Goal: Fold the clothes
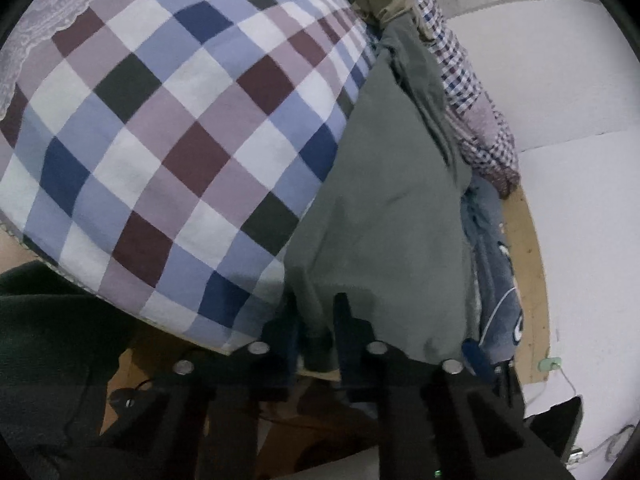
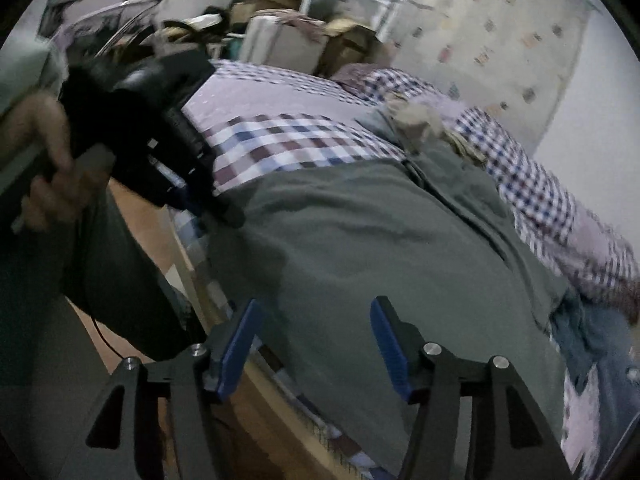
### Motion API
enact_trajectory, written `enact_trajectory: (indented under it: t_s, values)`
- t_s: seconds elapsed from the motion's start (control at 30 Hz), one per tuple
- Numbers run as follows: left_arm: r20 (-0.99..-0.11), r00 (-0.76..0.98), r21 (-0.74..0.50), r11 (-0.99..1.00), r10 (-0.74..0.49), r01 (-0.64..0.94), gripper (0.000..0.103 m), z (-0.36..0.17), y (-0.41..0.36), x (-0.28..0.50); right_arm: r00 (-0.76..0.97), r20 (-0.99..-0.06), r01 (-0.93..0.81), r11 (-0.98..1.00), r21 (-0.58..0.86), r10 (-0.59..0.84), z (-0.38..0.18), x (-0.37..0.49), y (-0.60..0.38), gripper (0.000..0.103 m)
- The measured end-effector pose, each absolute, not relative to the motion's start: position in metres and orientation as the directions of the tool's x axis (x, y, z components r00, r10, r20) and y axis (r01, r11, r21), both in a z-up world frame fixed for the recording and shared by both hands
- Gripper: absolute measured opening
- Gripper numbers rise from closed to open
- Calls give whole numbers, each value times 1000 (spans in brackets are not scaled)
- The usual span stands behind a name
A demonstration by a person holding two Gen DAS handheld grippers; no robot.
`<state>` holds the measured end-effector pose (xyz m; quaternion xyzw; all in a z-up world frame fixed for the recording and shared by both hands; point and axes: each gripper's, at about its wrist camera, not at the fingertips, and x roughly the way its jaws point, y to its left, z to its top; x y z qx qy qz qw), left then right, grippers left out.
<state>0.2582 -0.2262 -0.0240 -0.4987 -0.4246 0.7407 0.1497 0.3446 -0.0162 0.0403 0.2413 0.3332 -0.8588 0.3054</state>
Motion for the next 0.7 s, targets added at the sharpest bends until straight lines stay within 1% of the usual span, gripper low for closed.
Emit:
enact_trajectory:
  t_s: [0.07,0.17,0.3,0.5,0.7]
  values:
    - [-571,-470,-810,-555,673,190,9,-22,-228,264,-712,-598,685,-551,-476,-369,34,353,-27,65]
    - [-480,-506,-869,-468,716,162,9,-16,-232,269,-729,-566,682,-489,-544,-386,23,366,-44,66]
    - [-393,-545,-913,-382,740,140,9,-14,-239,266,-762,-506,647,-441,-622,-404,10,375,-66,66]
    - [-331,-542,-942,-308,772,136,9,-20,-243,263,-836,-401,541,-438,-718,-375,-8,365,-89,64]
    - [-278,-547,-959,-255,789,119,9,-22,-245,261,-856,-375,498,-368,-785,-356,-34,365,-105,64]
